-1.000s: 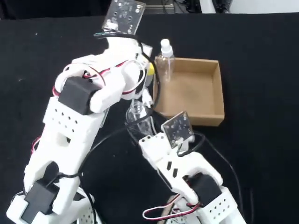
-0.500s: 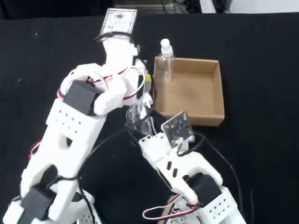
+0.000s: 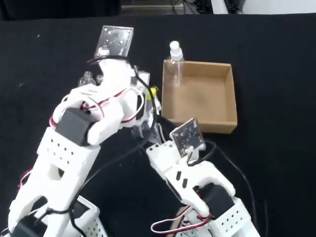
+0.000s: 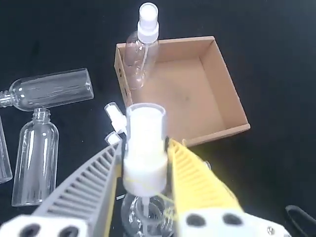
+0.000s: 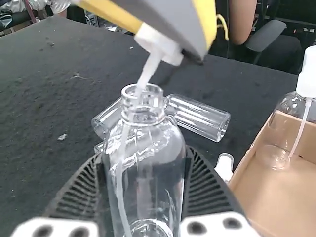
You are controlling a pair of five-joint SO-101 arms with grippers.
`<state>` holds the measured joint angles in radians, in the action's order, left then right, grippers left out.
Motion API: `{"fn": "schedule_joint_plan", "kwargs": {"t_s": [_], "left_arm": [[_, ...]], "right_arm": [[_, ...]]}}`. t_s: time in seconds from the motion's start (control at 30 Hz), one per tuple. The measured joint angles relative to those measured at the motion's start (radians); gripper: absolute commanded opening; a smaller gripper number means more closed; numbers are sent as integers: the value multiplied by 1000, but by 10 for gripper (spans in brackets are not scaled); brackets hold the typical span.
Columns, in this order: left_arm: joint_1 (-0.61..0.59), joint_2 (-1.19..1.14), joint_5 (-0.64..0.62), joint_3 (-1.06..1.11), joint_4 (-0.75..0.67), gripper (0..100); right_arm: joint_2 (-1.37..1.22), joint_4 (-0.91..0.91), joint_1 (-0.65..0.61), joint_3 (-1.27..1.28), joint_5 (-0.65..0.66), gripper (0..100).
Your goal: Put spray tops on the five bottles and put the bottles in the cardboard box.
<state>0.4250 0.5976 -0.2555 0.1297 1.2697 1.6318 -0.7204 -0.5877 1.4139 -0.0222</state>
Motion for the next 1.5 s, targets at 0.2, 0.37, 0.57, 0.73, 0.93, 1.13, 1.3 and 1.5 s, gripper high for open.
{"fn": "schedule_joint_plan", "kwargs": {"t_s": [0.2,0.37,0.57,0.73,0.93,1.13,1.3,1.5], "left_arm": [[-3,84,2,63,-5,184],[-3,160,3,63,-5,184],[-3,204,98,61,-5,165],[-115,204,138,61,-92,161],[-284,206,138,92,-265,162],[-262,206,149,241,-304,162],[-207,207,152,296,-304,163],[-169,207,152,298,-264,161]], "right_arm": [[0,0,0,0,-3,11],[0,0,0,0,-3,11],[0,0,0,0,-3,11],[0,0,0,0,-3,11],[0,0,0,0,-3,11],[0,0,0,0,-3,11],[0,0,0,0,-3,11],[0,0,0,0,-3,11]]}}
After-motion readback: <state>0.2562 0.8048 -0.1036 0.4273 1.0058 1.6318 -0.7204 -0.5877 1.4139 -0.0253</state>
